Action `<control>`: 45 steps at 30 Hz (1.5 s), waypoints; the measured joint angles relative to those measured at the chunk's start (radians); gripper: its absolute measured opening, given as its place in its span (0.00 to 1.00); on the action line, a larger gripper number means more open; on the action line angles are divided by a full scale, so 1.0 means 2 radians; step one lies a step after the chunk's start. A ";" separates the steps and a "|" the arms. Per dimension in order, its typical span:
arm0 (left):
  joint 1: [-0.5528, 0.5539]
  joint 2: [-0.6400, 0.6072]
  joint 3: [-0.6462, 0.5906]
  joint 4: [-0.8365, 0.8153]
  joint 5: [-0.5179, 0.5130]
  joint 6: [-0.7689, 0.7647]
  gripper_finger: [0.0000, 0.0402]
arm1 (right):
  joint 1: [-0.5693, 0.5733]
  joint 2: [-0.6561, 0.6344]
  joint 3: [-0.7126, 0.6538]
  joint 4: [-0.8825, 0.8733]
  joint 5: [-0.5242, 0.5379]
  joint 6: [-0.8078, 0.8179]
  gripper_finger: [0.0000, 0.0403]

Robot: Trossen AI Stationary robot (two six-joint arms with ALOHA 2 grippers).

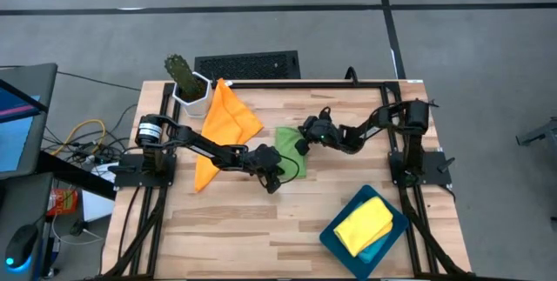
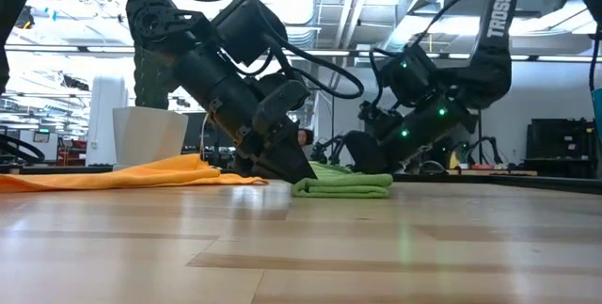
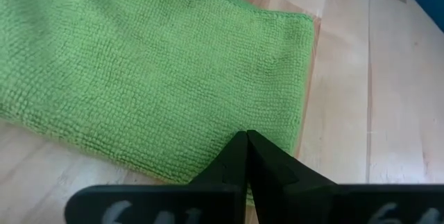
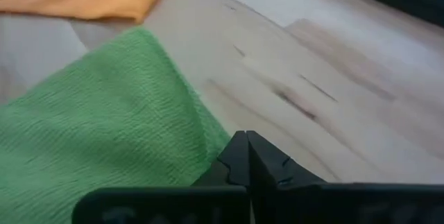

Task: Fold microfiber towels
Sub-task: Fold the green microfiber towel

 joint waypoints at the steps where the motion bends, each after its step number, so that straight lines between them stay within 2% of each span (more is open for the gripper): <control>1: 0.000 0.000 0.000 0.000 0.000 0.000 0.00 | -0.003 0.000 0.000 0.000 -0.001 0.002 0.04; 7: 0.000 0.000 0.000 -0.001 0.000 0.000 0.00 | -0.009 -0.056 0.000 0.007 0.000 0.003 0.05; 12: 0.000 0.000 0.000 -0.001 0.000 0.001 0.00 | 0.009 -0.097 0.001 0.004 0.000 -0.022 0.05; 19: 0.000 0.000 0.000 -0.001 -0.001 0.006 0.00 | 0.039 -0.046 0.000 0.008 -0.001 -0.017 0.04; 25: 0.000 0.000 0.000 -0.001 -0.002 0.006 0.00 | 0.008 -0.005 0.000 0.006 0.017 0.027 0.04; 30: 0.000 0.000 0.000 -0.001 -0.002 0.001 0.00 | -0.005 -0.001 0.000 0.011 -0.013 0.035 0.04; 34: 0.006 -0.002 -0.001 0.001 0.006 -0.009 0.00 | -0.007 -0.048 0.000 -0.001 -0.007 0.026 0.05; 40: 0.038 -0.034 0.017 0.001 0.044 -0.009 0.00 | -0.015 -0.171 0.000 -0.048 -0.002 -0.011 0.04; 45: 0.072 -0.085 0.045 -0.040 0.067 0.034 0.00 | 0.023 -0.246 0.000 -0.121 -0.052 0.008 0.07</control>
